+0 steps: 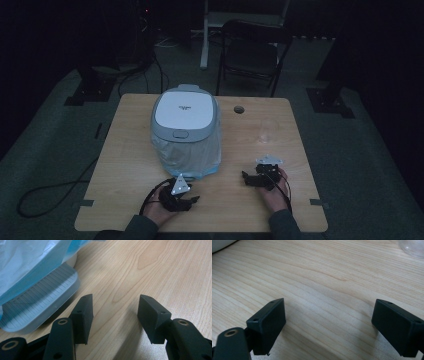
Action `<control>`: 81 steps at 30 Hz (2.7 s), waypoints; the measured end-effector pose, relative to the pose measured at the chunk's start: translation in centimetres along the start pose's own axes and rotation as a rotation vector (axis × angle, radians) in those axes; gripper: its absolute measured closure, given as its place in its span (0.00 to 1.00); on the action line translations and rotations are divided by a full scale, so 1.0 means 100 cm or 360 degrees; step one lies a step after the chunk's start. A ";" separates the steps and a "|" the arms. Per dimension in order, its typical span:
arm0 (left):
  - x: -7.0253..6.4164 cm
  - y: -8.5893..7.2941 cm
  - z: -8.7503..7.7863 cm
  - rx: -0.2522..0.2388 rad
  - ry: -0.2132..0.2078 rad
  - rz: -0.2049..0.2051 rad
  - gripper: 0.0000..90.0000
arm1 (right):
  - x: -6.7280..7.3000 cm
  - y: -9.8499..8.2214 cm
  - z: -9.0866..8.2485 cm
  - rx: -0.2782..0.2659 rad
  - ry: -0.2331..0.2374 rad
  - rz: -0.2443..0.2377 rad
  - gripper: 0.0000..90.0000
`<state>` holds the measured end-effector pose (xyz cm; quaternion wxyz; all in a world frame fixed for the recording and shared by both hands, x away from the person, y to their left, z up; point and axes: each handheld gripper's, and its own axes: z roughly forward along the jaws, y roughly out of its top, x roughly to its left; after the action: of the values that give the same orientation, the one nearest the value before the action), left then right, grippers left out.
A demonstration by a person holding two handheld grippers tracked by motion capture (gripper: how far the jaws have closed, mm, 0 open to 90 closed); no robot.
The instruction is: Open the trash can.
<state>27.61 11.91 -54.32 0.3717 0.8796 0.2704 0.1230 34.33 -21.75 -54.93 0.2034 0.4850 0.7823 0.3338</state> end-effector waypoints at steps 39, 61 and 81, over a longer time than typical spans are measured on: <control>0.004 0.006 -0.018 0.0002 0.0067 -0.0047 1.00 | 0.002 -0.001 -0.001 -0.0003 -0.0016 0.0010 0.14; 0.028 0.011 -0.031 -0.0090 0.0190 -0.0190 1.00 | 0.000 -0.007 -0.007 -0.0010 0.0041 -0.0045 0.15; 0.038 0.014 -0.023 -0.0066 0.0252 -0.0248 0.99 | 0.000 -0.008 -0.008 -0.0010 0.0045 -0.0050 0.15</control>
<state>30.32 14.63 -51.62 0.3759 0.8355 0.3637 0.1683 33.36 -22.28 -54.92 0.1991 0.4674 0.7915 0.3398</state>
